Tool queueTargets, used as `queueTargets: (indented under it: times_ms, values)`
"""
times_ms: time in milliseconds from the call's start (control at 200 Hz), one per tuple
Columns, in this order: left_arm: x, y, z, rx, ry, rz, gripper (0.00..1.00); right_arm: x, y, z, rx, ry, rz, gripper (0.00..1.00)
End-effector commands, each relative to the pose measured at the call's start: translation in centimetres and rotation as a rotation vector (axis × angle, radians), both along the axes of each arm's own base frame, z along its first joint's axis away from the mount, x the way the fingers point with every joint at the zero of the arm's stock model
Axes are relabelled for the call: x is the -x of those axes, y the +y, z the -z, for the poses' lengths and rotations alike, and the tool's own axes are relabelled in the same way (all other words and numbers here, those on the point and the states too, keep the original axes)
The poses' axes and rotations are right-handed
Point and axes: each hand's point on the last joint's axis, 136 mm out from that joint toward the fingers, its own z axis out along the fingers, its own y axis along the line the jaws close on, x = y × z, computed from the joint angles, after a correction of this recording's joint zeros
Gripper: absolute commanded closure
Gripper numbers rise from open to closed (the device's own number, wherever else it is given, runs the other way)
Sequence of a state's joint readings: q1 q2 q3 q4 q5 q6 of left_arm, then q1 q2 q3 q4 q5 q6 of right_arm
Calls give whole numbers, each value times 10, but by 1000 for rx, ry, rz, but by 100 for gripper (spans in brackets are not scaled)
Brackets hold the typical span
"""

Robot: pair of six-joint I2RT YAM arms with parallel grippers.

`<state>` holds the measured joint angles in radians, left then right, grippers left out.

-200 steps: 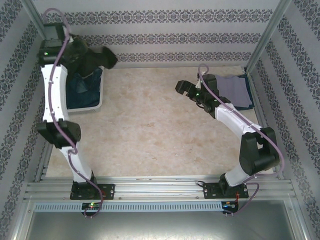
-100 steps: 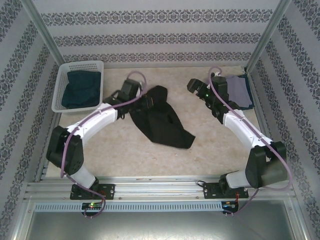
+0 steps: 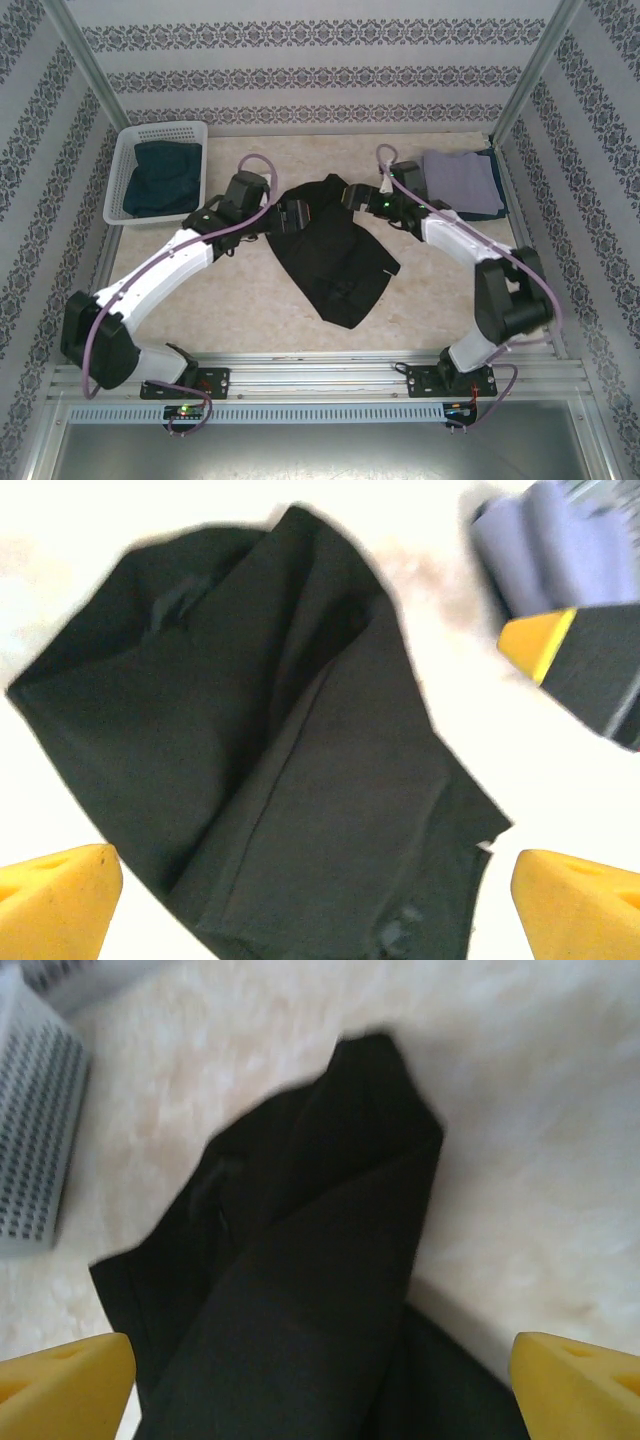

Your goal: Fold and stack the skirts

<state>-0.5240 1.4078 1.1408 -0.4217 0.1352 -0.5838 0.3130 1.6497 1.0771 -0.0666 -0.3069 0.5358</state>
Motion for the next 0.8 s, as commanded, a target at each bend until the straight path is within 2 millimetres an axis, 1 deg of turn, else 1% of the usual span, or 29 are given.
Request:
queueTargets:
  times_ms: [0, 40, 65, 110, 160, 245, 305, 380, 405, 420, 435, 465, 495, 535, 585, 620, 634, 639, 649, 659, 674, 714, 749, 754, 769, 794]
  values:
    - [23, 15, 72, -147, 207, -50, 0, -2, 21, 23, -65, 139, -57, 6]
    - [20, 17, 79, -155, 216, -75, 0, -5, 26, 33, -69, 187, -55, 7]
    - [18, 17, 85, -155, 221, -73, 0, -8, 29, 36, -67, 203, -56, 6]
    - [15, 12, 92, -154, 223, -51, 0, -13, 30, 41, -47, 217, -49, 5]
    - [12, 4, 103, -150, 232, -11, 4, -21, 27, 46, -16, 225, -21, 4]
    - [7, -7, 124, -162, 267, 47, 13, -36, 28, 53, -10, 246, -11, 3]
    - [2, -20, 135, -148, 301, 97, 20, -47, 35, 57, -37, 260, -23, 4]
    - [-2, -36, 146, -103, 338, 139, 31, -59, 48, 66, -86, 298, -37, 8]
    - [-3, -38, 151, -102, 348, 138, 36, -62, 51, 70, -97, 308, -40, 13]
    - [-4, -37, 154, -108, 354, 133, 39, -63, 53, 73, -100, 315, -38, 18]
    - [-4, -35, 157, -116, 359, 125, 44, -65, 53, 76, -101, 323, -34, 26]
    - [-5, -30, 163, -146, 369, 112, 52, -67, 52, 81, -98, 336, -17, 46]
    - [-6, -24, 167, -173, 375, 98, 60, -69, 50, 86, -95, 343, 1, 58]
    - [-7, -18, 167, -185, 374, 91, 72, -70, 49, 88, -106, 343, 20, 71]
    - [-11, -7, 163, -193, 362, 71, 86, -69, 46, 83, -139, 324, 51, 86]
    - [-14, 4, 158, -207, 345, 50, 97, -65, 44, 77, -162, 295, 78, 93]
    - [-16, 9, 156, -214, 337, 41, 100, -63, 44, 73, -173, 284, 89, 96]
    - [-16, 10, 155, -214, 336, 38, 100, -61, 44, 74, -174, 285, 94, 97]
    - [-18, 13, 153, -217, 329, 34, 100, -62, 43, 68, -184, 269, 103, 98]
    - [-19, 16, 152, -221, 323, 32, 100, -59, 42, 68, -189, 268, 112, 100]
    - [-22, 20, 149, -226, 314, 29, 100, -55, 41, 67, -199, 264, 125, 100]
    - [-30, 29, 141, -244, 290, 27, 100, -46, 39, 57, -228, 238, 162, 100]
    - [-40, 38, 133, -274, 268, 19, 100, -37, 39, 49, -253, 211, 203, 100]
    - [-42, 39, 131, -277, 263, 18, 100, -37, 39, 45, -261, 202, 207, 100]
    - [-47, 42, 127, -293, 251, 14, 100, -31, 39, 46, -270, 197, 228, 100]
    - [-55, 46, 121, -317, 233, 12, 100, -25, 42, 39, -298, 169, 259, 100]
